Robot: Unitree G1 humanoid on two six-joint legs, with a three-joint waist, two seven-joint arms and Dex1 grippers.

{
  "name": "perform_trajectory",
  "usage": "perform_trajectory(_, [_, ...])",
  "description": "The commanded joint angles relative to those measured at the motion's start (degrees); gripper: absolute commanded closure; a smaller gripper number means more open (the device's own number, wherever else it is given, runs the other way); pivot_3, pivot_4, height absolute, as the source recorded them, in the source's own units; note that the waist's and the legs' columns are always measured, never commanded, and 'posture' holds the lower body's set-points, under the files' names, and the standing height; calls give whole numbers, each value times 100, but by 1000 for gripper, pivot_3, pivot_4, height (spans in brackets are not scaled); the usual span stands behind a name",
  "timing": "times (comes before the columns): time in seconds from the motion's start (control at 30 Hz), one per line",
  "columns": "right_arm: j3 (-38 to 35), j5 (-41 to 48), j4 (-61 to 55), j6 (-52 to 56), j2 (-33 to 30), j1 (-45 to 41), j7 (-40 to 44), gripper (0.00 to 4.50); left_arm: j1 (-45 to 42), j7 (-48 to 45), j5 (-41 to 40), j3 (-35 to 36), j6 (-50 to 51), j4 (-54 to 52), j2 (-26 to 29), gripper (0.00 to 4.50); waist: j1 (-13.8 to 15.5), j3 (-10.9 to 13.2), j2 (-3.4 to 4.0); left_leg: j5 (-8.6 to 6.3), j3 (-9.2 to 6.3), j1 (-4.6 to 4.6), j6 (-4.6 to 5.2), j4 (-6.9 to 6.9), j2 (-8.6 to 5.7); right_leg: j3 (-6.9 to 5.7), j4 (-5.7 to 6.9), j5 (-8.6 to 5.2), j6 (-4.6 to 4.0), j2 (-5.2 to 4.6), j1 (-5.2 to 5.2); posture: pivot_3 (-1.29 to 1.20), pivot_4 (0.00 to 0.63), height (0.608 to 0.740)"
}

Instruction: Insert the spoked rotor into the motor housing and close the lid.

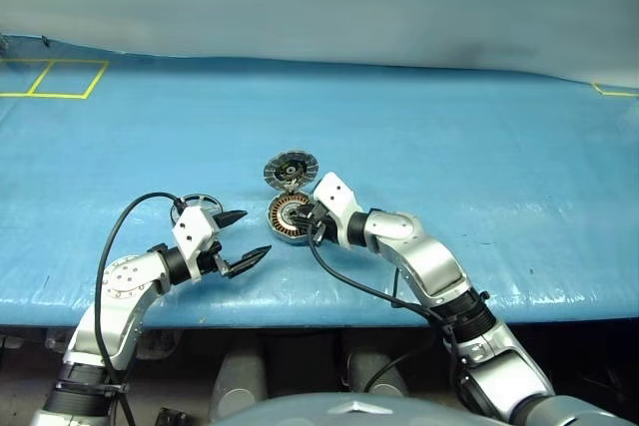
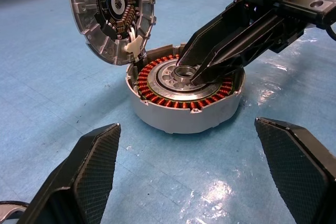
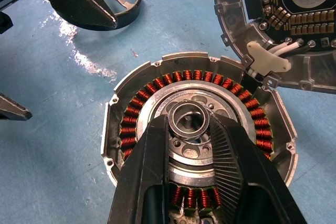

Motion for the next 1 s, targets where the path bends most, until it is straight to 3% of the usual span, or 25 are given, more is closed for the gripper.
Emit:
perform_trajectory(0.03, [-104, -21, -26, -110, 6, -105, -23, 3740, 1, 26, 12, 78, -138, -198, 26, 0, 0, 0, 0, 0, 0, 0, 0, 0, 0, 0, 0, 0, 0, 0, 0, 0, 150, 740])
perform_trajectory(0.8, [-143, 32, 20, -100, 16, -132, 11, 3740, 15, 64, 34, 55, -144, -214, 37, 0, 0, 0, 0, 0, 0, 0, 0, 1, 0, 0, 1, 0, 1, 0, 0, 0, 150, 740])
perform_trajectory(1.0, [-102, -39, 9, -175, 15, -120, -27, 1792, 22, 76, 38, 58, -141, -219, 36, 0, 0, 0, 0, 0, 0, 0, 0, 0, 0, 0, 0, 0, 0, 0, 0, 0, 150, 740])
